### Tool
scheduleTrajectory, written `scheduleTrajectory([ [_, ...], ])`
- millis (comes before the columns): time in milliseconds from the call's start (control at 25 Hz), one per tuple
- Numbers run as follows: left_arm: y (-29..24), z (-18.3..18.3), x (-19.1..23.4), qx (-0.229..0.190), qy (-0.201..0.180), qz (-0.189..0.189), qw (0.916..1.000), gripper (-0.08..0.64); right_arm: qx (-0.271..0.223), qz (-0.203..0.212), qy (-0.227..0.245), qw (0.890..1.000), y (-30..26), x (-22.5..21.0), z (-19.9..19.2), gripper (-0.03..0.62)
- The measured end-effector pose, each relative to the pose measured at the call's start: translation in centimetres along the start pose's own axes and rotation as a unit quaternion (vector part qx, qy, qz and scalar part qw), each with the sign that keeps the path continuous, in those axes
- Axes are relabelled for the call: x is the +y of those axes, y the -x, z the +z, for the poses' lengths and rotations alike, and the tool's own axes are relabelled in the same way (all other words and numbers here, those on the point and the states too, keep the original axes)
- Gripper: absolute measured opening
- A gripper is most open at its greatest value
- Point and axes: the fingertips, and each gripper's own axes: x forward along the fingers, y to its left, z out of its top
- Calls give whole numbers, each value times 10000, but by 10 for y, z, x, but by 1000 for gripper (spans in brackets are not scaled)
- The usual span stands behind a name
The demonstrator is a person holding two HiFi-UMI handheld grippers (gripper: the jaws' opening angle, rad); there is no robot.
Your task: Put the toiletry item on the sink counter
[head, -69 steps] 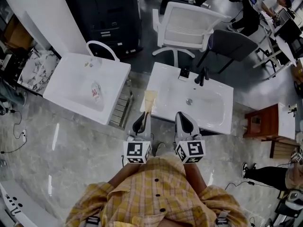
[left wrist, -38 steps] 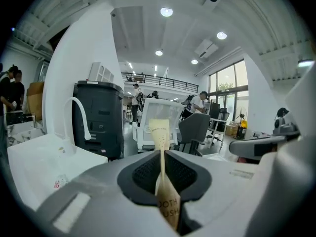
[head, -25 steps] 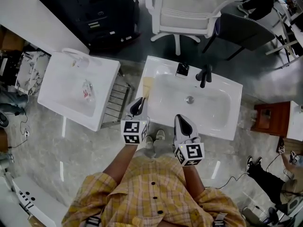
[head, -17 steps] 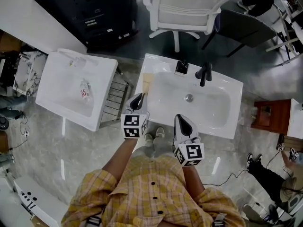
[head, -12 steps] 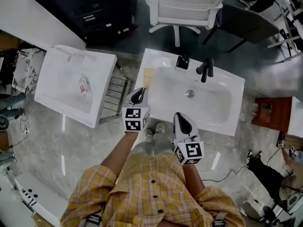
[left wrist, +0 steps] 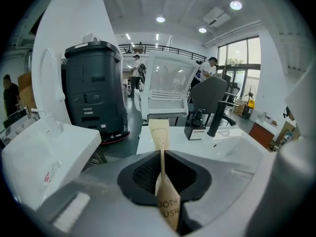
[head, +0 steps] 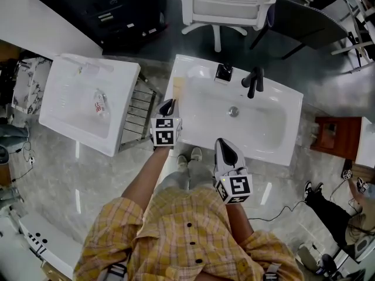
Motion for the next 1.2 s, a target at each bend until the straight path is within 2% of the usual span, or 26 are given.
scheduleTrajectory([
  [360, -45, -8, 12, 227, -269, -19, 9994, 29, 55, -73, -43, 9999, -4, -10, -3, 0],
  [960, -91, -42, 30, 730, -284, 81, 9969, 29, 176, -182, -137, 9996, -9, -15, -13, 0],
  [1200, -100, -42, 31, 745, -308, 72, 9967, 32, 188, -255, -149, 9994, -10, -22, -12, 1],
])
